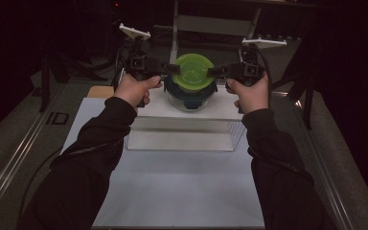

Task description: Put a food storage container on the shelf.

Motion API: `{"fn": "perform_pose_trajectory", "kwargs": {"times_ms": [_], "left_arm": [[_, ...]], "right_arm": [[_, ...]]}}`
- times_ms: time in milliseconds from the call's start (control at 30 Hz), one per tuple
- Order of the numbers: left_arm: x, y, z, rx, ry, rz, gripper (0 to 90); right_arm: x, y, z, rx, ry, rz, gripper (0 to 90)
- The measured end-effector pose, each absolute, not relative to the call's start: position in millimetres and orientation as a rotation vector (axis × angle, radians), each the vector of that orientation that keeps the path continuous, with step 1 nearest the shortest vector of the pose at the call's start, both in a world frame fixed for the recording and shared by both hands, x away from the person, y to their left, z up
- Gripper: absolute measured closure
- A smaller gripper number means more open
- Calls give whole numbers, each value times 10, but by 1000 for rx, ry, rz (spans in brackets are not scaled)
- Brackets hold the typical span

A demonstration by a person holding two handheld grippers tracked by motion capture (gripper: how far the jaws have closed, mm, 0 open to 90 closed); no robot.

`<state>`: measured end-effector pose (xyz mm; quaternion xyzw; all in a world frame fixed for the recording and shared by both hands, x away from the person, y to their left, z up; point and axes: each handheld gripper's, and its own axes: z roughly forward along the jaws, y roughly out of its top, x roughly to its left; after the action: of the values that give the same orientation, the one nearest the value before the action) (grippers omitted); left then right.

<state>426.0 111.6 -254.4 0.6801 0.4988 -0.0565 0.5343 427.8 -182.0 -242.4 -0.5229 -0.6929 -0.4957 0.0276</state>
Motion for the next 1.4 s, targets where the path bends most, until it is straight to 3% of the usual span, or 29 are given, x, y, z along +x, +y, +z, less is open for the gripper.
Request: {"fn": "perform_pose_trajectory", "kwargs": {"times_ms": [433,600,1133,1167,1300,1400], "left_arm": [[4357,1083,-2594,1594,1211,-68,635],[4353,1113,-2588,1573,1216,-48,527],[3986,1263,-2486,1559,1048,-48,416],[3962,1268,-2488,1557,1015,-55,289],[3812,1259,-2494,1582,946,-14,263],[3699,1230,-2561,1605,891,6,128]], "right_arm": [[4419,-1803,-2429,-1674,-2125,-1515,697],[4412,-1823,-2395,-1657,-2119,-1555,594],[4233,-1887,-2340,-1556,-2198,-1618,347],[4203,-1892,-2347,-1548,-2200,-1625,318],[4119,-1920,-2391,-1493,-2191,-1657,278],[4037,-1934,-2451,-1480,-2235,-1649,256]]}}
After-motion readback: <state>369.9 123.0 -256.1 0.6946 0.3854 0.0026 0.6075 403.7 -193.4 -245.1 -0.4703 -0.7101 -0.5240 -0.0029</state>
